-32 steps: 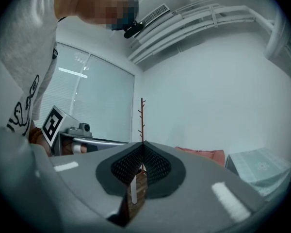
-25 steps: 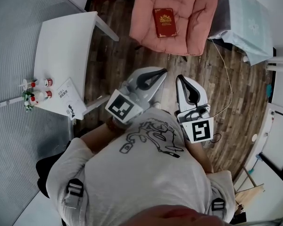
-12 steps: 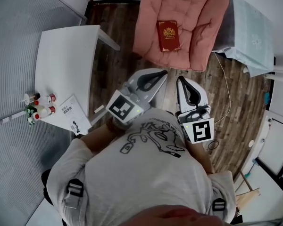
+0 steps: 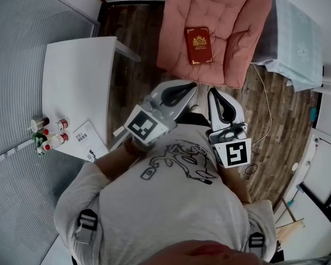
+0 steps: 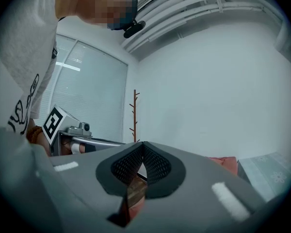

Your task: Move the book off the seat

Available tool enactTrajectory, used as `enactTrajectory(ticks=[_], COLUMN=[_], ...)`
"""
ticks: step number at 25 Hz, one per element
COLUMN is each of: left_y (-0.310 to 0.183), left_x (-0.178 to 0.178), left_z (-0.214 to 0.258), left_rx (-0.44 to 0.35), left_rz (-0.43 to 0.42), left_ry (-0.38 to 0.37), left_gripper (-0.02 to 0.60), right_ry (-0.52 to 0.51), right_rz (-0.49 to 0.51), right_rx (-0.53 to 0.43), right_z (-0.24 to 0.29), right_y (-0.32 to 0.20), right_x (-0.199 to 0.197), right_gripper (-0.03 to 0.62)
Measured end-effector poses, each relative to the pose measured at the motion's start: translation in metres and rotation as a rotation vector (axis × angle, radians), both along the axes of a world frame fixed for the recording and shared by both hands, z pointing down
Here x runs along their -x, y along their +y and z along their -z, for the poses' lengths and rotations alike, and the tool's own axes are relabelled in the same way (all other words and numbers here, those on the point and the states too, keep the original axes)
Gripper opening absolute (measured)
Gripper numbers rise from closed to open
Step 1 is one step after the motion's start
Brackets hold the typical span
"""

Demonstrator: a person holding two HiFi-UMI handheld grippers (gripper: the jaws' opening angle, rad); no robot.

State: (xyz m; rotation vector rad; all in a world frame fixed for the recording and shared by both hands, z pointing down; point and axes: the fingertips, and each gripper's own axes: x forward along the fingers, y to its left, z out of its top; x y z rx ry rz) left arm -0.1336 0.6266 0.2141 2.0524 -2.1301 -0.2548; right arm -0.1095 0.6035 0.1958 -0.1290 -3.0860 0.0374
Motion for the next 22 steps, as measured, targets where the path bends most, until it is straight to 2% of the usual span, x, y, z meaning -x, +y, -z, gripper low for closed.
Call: enactTrajectory(ticks=[8, 22], left_y=[-0.029, -0.116], left_x=[0.016, 0.061], left_z=[-0.006, -0.008], left_rx=[0.017, 0.032], left_rz=[-0.009, 0.066], left_ry=[0.004, 0.008], left_gripper=[0.005, 0.005], right_ry=[0.01, 0.008], right_rz=[-0.009, 0.052], right_rx=[0.011, 0.028], right_z=[-0.006, -0.011], right_y=[-0.033, -0.123], right_x=[0.018, 0.062], right_gripper=[0.006, 0.006])
